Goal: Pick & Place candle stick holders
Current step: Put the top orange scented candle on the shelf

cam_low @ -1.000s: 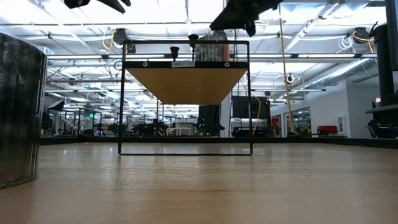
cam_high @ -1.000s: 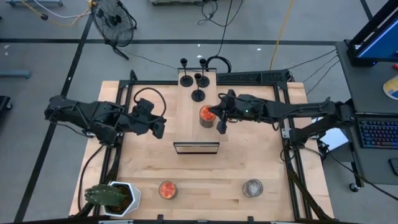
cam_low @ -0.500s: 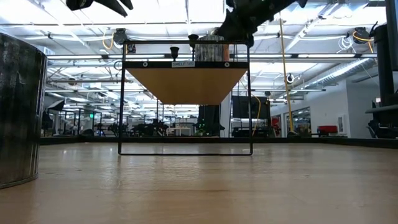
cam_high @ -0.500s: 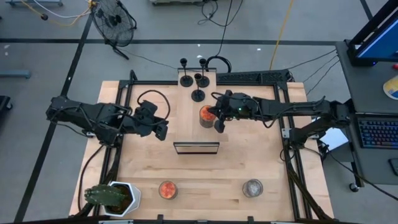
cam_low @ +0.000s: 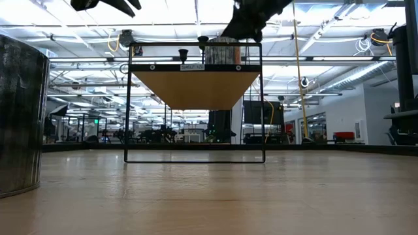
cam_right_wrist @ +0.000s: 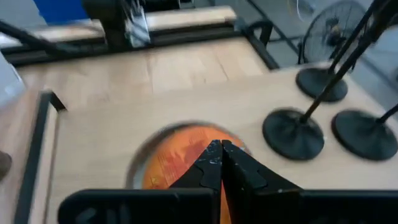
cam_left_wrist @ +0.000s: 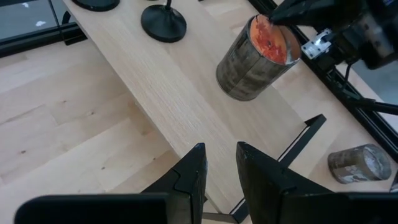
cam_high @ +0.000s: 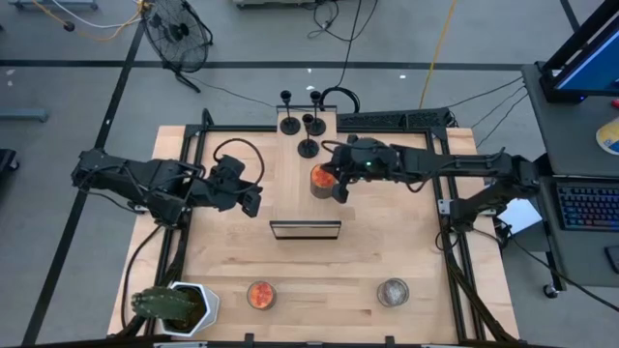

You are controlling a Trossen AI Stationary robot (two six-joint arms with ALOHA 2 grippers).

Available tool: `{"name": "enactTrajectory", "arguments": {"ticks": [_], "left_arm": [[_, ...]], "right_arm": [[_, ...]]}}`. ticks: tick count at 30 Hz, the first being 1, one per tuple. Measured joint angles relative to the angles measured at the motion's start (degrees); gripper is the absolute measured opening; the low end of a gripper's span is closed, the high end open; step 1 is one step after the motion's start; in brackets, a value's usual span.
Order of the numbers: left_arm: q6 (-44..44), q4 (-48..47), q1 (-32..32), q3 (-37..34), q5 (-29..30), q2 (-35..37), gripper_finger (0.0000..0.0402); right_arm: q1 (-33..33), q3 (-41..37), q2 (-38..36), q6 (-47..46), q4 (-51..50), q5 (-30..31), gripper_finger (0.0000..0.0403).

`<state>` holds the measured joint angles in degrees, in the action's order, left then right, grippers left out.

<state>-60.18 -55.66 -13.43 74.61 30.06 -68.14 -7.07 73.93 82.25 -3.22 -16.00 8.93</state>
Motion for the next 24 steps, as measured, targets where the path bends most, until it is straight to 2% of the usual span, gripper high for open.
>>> {"name": "enactTrajectory", "arguments": {"ticks": [11,24], "left_arm": [[0.0,0.1,0.0,0.0,0.0,0.0,0.0093],[0.7,0.3,0.0,0.0,0.0,0.0,0.0093]], "right_arm": [[-0.1,4.8,2.8,1.3,-5.3,1.2,0.0000],[-0.4,4.6,3.6,0.7,-8.4,1.5,0.0000]]}}
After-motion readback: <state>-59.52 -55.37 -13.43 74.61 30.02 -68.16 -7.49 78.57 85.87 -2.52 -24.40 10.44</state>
